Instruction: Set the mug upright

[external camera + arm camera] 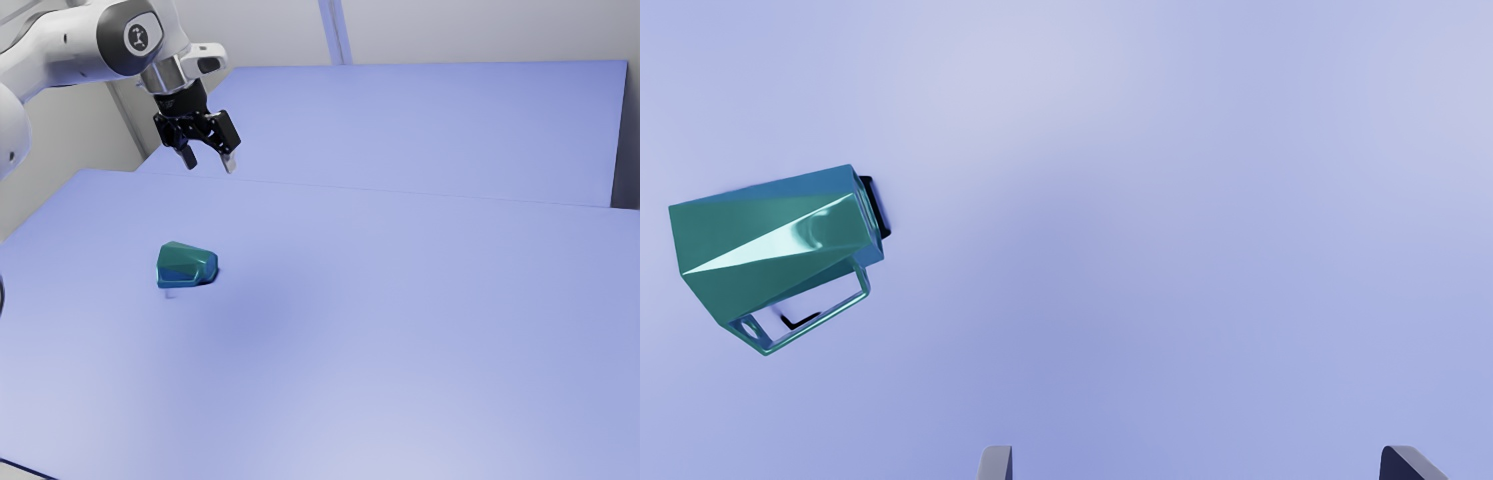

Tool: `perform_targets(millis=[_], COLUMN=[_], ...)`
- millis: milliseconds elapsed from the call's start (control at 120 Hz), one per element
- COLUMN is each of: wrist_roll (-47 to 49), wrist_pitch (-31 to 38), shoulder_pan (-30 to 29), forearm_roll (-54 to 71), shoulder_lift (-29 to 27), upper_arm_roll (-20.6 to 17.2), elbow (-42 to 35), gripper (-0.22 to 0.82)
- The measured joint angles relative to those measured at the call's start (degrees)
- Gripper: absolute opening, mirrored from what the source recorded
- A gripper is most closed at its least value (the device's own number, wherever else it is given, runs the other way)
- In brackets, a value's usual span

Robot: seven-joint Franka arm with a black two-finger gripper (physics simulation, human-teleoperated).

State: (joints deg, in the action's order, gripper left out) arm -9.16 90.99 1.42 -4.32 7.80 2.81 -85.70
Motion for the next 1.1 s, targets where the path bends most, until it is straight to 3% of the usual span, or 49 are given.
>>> perform_targets(millis=[342, 508, 658, 917, 1100], wrist_roll=[-0.41, -1.9, -6.0, -14.89, -20.07], wrist_pitch=[-0.73, -2.63, -4.12, -6.37, -7.27], shoulder_pan=[-0.16, -0.76, -7.69, -24.34, -27.82], forearm_roll=[-0.07, -3.42, -11.2, -29.32, -37.28], shoulder_lift=[-0.12, -0.31, 1.1, 14.26, 26.28], upper_arm_roll=[0.07, 7.26, 11.59, 12.39, 12.31], elbow=[-0.13, 0.49, 0.87, 6.85, 14.11], gripper=[0.6, 0.6, 0.6, 0.6, 0.6])
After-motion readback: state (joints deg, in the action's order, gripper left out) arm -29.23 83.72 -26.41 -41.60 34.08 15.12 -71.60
